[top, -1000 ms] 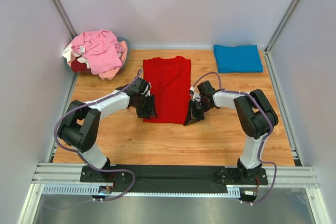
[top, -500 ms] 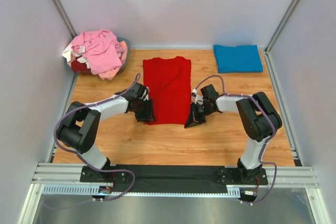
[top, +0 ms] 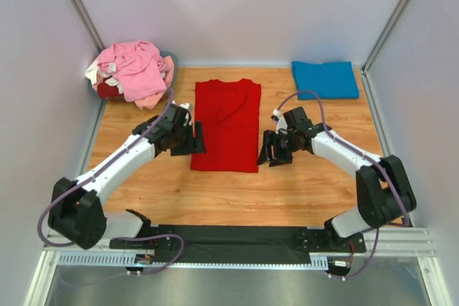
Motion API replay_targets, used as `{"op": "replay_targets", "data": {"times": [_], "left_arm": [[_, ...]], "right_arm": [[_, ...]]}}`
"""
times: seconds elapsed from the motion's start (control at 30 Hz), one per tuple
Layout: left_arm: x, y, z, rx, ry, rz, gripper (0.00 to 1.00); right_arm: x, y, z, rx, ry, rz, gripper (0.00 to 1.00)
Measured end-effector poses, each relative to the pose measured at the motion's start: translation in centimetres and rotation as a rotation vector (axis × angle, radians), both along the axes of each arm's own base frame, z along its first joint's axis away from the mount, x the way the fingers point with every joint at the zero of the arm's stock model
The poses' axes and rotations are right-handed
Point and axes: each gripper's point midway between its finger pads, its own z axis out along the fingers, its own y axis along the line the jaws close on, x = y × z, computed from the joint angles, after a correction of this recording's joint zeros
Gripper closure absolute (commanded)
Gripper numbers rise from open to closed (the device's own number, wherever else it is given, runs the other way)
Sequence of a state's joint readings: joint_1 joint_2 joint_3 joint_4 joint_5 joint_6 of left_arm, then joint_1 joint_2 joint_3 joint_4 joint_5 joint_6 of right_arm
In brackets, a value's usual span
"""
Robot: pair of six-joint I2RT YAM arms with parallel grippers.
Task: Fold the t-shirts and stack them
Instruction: Fold the tshirt
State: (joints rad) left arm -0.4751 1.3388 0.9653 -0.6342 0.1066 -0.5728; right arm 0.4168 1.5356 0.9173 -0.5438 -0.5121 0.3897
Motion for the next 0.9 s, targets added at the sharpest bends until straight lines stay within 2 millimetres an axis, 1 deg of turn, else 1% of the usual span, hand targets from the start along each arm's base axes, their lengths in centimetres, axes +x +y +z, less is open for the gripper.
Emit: {"op": "replay_targets", "data": {"times": [0.03, 0.07, 0.1, 0.13, 0.2, 0.33, 0.37, 0.43, 0.5, 0.67, 0.9], "left_arm": [[0.1, 0.2, 1.1, -0.005, -0.035, 0.007, 0.24], [0.1, 0.4, 1.8, -0.008, -0.062, 0.013, 0.21], [0.0, 0.8, 2.6, -0.007, -0.088, 0.021, 0.21], [0.0, 0.9, 2.8, -0.011, -0.104, 0.027, 0.21], [-0.7, 1.5, 1.6, -0.007, -0.101, 0.039, 0.21], [-3.0, 2.9, -2.7, 0.019, -0.002, 0.063, 0.21], [-3.5, 3.2, -3.5, 0.025, 0.018, 0.069, 0.21], [-4.2, 3.5, -4.5, 0.032, 0.046, 0.074, 0.22], [-4.0, 3.4, -4.8, 0.03, 0.043, 0.075, 0.22], [-2.8, 3.1, -4.8, 0.012, 0.004, 0.082, 0.23], [-2.6, 3.9, -6.2, 0.011, 0.001, 0.117, 0.23]], "right_arm": [[0.0, -0.2, 0.8, -0.003, -0.028, -0.005, 0.37], [0.0, -0.4, 1.4, -0.004, -0.046, -0.01, 0.36], [-0.1, -0.7, 2.2, -0.009, -0.071, -0.017, 0.36], [-0.2, -0.8, 2.5, -0.008, -0.08, -0.021, 0.36], [-0.6, -1.0, 2.1, -0.015, -0.074, -0.027, 0.36], [-1.5, -1.5, 0.3, -0.041, -0.02, -0.039, 0.37], [-1.5, -1.5, -0.1, -0.046, -0.008, -0.042, 0.37], [-1.4, -1.5, -1.0, -0.055, 0.01, -0.046, 0.39], [-1.1, -1.3, -1.9, -0.06, 0.025, -0.049, 0.39], [-0.4, -0.9, -4.3, -0.067, 0.062, -0.053, 0.42], [0.5, 1.0, -4.4, 0.012, 0.087, -0.039, 0.49]]}}
